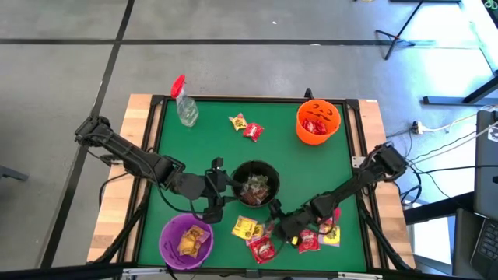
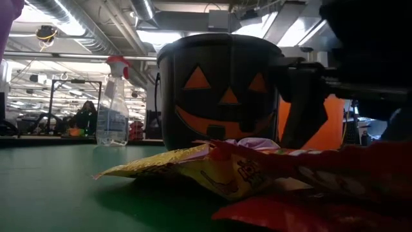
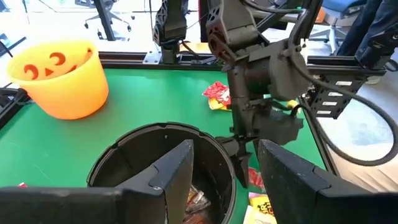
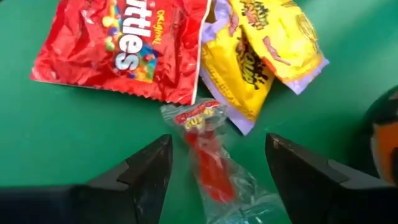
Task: Sort candy
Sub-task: Put the red candy into the orange bucket
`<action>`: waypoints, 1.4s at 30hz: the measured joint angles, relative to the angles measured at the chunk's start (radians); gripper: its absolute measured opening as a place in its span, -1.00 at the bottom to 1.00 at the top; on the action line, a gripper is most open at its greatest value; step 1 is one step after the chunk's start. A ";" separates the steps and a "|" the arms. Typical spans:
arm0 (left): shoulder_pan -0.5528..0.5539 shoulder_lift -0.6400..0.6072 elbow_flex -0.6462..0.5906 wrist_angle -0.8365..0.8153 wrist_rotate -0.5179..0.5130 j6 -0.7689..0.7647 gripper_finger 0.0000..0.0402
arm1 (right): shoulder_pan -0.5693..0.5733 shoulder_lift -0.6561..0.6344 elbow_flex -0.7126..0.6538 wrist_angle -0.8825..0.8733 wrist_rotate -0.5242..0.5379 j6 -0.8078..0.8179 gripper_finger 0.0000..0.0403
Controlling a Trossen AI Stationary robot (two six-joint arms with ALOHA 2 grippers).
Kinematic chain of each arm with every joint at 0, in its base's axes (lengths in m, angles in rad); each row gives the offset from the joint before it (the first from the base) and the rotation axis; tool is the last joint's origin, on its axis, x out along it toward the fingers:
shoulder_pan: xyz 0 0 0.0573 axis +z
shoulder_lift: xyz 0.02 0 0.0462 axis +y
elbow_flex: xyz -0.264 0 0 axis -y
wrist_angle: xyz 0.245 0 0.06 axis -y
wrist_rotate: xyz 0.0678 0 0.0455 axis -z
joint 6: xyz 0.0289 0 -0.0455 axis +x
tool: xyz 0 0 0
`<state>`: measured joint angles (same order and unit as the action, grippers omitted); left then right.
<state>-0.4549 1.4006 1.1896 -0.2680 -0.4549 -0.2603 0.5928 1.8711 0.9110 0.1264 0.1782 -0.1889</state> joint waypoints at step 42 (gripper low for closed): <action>-0.033 0.000 -0.001 -0.001 -0.009 -0.017 -0.15 | -0.017 -0.397 -0.001 0.058 0.167 -0.005 -0.79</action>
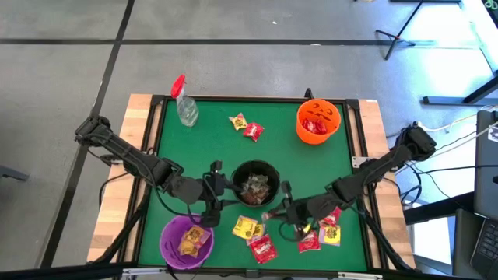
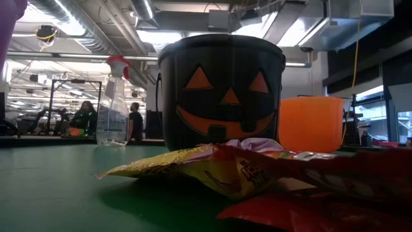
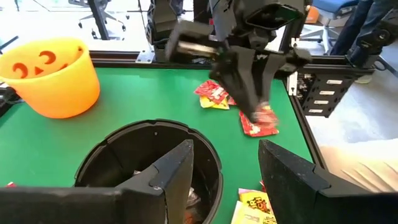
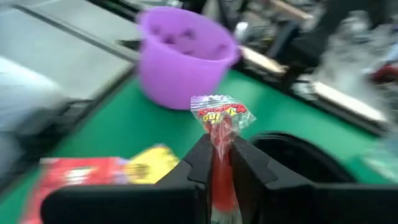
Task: Sort candy
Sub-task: Put the red candy into the orange bucket
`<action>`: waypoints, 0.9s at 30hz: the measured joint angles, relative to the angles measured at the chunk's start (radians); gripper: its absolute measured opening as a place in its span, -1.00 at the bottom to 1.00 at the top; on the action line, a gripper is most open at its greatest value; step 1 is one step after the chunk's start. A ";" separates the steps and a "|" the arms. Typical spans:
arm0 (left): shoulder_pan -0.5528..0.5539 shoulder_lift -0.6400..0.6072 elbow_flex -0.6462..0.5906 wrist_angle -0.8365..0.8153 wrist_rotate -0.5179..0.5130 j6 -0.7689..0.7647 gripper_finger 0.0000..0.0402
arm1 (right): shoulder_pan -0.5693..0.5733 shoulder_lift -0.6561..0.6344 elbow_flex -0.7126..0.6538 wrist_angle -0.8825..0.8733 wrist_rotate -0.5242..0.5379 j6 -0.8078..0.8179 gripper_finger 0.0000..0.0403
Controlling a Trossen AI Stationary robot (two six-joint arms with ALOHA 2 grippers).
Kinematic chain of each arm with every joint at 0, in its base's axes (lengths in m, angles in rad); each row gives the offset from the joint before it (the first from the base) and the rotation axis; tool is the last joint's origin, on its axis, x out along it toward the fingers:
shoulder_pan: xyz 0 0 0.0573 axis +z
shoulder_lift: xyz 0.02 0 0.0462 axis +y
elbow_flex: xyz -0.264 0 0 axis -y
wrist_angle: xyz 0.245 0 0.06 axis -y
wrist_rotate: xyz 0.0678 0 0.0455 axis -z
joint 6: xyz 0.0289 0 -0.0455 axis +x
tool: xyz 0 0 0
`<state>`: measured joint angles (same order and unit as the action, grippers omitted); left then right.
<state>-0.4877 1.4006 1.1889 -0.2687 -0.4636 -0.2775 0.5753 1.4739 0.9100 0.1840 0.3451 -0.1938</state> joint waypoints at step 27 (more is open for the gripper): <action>-0.006 0.000 0.000 -0.039 -0.082 -0.006 -0.15 | -0.219 0.001 0.005 0.028 -0.209 0.032 -0.35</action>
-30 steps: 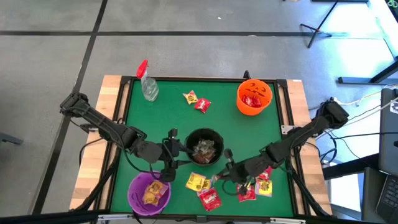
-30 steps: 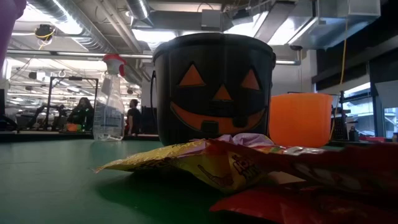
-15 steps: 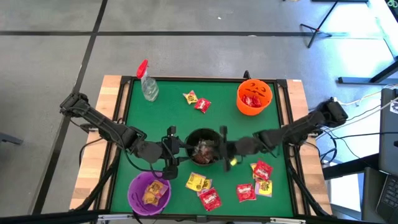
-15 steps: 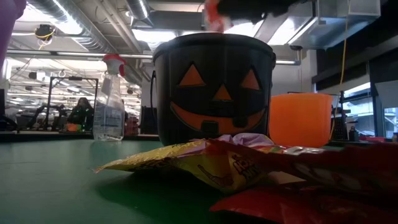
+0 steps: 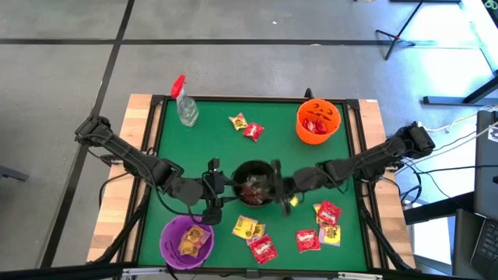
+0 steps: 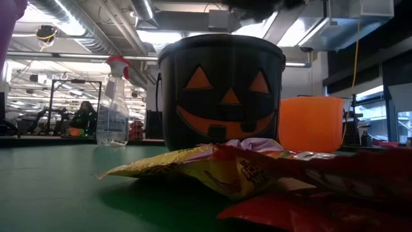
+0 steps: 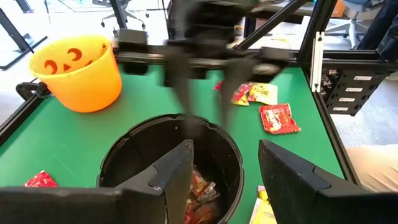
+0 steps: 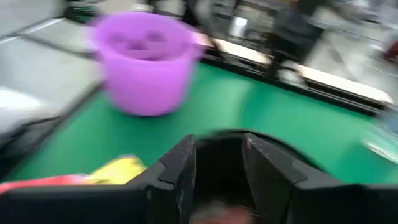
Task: Sort candy
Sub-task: Put the red candy into the orange bucket
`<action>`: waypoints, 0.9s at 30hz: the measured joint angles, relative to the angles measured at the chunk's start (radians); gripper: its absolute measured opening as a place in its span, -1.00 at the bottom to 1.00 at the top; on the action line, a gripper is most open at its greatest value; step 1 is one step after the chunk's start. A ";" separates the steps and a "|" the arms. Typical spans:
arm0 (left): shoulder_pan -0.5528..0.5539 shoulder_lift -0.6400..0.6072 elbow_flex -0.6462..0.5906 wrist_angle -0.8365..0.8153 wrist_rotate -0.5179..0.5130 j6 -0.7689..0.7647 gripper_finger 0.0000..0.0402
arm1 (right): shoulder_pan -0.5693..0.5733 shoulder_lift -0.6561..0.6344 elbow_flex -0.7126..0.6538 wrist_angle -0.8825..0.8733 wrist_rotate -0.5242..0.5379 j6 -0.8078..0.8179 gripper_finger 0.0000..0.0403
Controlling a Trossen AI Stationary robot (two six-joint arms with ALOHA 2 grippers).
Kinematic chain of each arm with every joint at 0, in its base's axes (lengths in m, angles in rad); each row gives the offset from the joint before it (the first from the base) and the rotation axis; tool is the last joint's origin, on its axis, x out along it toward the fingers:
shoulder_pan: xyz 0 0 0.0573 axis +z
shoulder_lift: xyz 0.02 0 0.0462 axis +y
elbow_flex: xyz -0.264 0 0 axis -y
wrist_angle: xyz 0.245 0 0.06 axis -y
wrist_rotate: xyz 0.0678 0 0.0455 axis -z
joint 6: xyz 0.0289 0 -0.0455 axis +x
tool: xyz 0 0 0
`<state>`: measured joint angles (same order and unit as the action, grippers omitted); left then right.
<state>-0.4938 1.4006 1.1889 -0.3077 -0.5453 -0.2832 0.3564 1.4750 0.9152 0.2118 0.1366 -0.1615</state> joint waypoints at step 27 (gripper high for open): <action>-0.006 0.000 0.000 0.033 -0.029 -0.015 -0.15 | 0.306 0.445 0.244 -0.097 -0.084 0.055 0.42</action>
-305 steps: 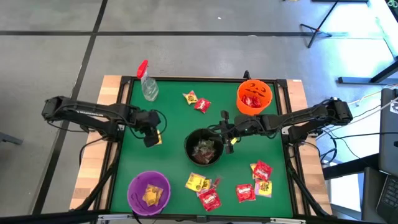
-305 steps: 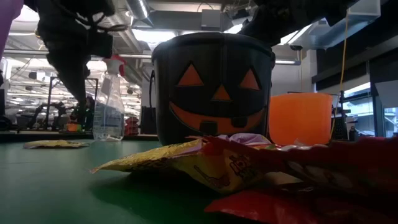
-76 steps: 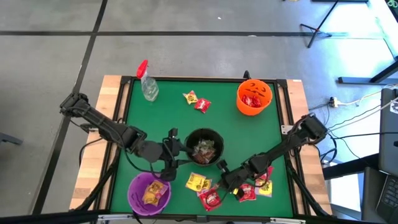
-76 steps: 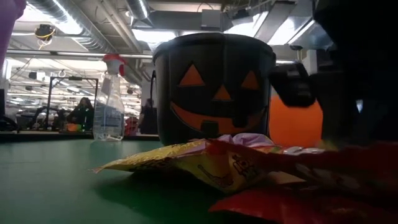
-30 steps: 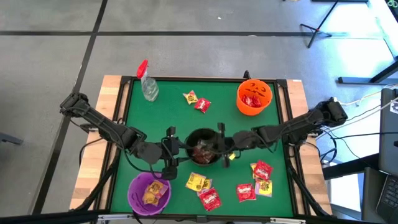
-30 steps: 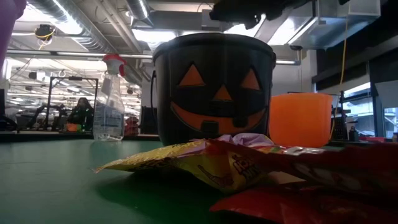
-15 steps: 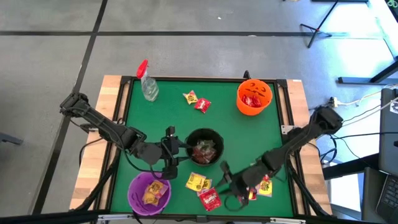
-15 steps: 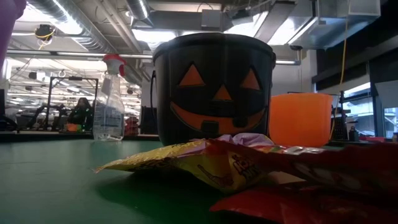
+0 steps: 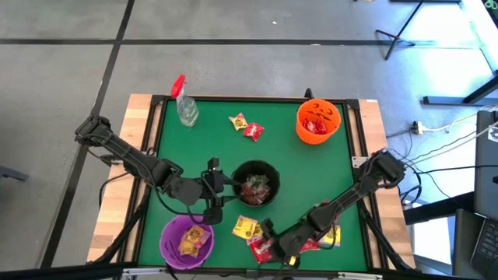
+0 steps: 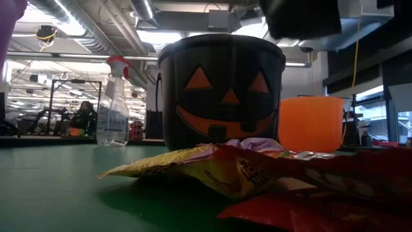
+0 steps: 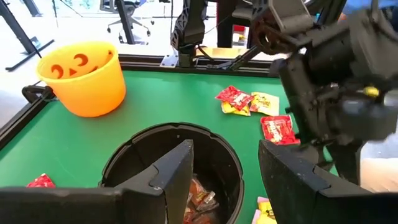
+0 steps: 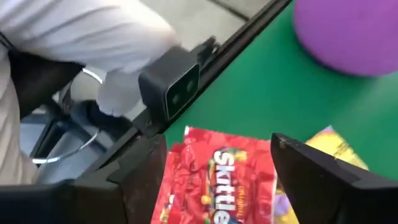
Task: Sort candy
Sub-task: Put the red candy into the orange bucket
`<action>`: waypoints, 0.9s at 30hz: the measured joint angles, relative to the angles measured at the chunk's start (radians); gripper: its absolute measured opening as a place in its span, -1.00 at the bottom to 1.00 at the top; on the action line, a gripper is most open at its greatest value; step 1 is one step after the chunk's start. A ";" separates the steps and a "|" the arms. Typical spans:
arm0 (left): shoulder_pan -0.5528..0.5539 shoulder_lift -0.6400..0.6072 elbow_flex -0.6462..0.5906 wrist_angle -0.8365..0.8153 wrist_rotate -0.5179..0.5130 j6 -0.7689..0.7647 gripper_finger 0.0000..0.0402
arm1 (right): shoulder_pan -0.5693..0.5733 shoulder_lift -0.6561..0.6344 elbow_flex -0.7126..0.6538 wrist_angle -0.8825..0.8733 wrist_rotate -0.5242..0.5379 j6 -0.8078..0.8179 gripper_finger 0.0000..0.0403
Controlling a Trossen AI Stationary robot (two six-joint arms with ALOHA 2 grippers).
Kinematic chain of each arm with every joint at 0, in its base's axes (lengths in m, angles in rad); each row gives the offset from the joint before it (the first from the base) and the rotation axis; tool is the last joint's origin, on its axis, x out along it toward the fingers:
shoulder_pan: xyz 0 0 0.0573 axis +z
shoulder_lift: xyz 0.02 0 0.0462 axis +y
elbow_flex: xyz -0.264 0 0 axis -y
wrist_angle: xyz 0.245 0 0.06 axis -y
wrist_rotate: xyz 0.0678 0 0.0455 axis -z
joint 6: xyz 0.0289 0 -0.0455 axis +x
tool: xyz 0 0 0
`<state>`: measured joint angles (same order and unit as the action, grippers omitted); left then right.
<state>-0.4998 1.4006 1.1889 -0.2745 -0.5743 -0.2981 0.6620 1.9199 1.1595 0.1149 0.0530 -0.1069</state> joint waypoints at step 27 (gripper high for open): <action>-0.001 0.000 0.000 -0.002 -0.001 -0.009 -0.15 | -0.041 0.112 0.012 -0.122 -0.004 0.101 -0.12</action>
<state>-0.5007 1.4006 1.1889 -0.2764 -0.5751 -0.3073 0.6212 2.0321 1.1717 -0.0074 0.0494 -0.0055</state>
